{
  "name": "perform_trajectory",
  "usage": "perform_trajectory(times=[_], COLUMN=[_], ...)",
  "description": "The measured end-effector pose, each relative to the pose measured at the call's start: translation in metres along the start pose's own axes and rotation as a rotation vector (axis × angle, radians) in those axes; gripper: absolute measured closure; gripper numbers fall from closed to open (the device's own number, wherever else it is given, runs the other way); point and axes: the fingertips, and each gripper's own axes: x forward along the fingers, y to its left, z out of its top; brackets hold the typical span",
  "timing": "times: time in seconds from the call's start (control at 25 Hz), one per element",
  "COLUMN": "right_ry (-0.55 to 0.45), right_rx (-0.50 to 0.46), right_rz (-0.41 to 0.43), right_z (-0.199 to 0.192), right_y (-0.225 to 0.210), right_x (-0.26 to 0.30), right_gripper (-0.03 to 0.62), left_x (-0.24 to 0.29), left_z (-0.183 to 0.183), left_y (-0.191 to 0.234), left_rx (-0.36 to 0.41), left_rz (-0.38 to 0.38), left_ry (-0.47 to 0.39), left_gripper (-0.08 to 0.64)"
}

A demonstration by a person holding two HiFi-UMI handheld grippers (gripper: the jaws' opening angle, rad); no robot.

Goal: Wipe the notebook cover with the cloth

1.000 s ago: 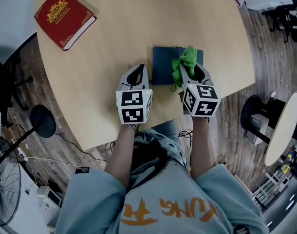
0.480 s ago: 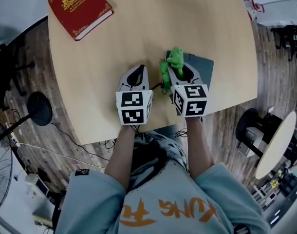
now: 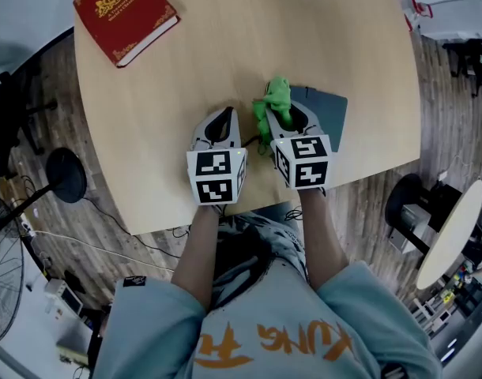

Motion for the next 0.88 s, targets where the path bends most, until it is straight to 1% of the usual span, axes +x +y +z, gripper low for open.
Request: perform_trajectory(times=[0.36, 0.88], right_ry=[-0.002, -0.016], right_rx=[0.008, 0.059], right_rz=[-0.013, -0.076], right_z=[-0.006, -0.019], right_y=[-0.016, -0.054], right_x=[-0.007, -0.023], right_gripper=[0.465, 0.465], left_x=[0.011, 0.022], left_z=[-0.002, -0.005], left_y=[-0.019, -0.048], left_rx=[0.027, 0.06], left_rz=[-0.02, -0.066], left_ry=[0.016, 0.033], left_gripper=[0.543, 0.543])
